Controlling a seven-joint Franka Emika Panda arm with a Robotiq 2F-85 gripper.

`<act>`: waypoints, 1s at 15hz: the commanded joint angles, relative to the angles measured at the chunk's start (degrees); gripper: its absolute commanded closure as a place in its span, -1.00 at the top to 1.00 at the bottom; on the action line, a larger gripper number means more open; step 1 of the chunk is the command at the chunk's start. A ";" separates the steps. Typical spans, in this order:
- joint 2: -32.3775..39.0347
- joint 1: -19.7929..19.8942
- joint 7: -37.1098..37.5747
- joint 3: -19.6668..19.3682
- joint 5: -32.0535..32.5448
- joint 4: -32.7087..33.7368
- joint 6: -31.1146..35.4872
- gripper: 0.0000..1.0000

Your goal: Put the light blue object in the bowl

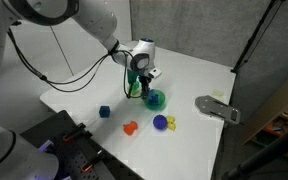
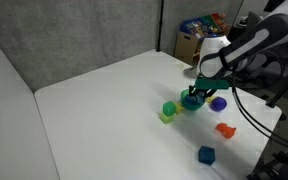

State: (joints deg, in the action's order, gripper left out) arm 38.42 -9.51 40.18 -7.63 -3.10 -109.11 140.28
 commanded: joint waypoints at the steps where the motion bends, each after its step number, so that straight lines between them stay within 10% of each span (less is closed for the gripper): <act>1: 4.62 1.92 -0.38 0.72 -1.16 6.56 -3.45 -0.78; 3: 5.51 2.19 -0.39 0.55 -1.05 8.15 -4.10 -0.77; 4: 5.61 2.35 -0.54 0.62 -1.10 8.58 -4.36 0.22; 10: 0.95 2.12 -0.95 1.48 -1.38 7.52 -6.46 0.97; 15: -5.61 1.36 0.98 3.53 -3.35 5.55 -10.84 1.00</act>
State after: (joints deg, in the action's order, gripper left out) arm 37.61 -8.05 40.18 -5.33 -4.62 -101.13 132.35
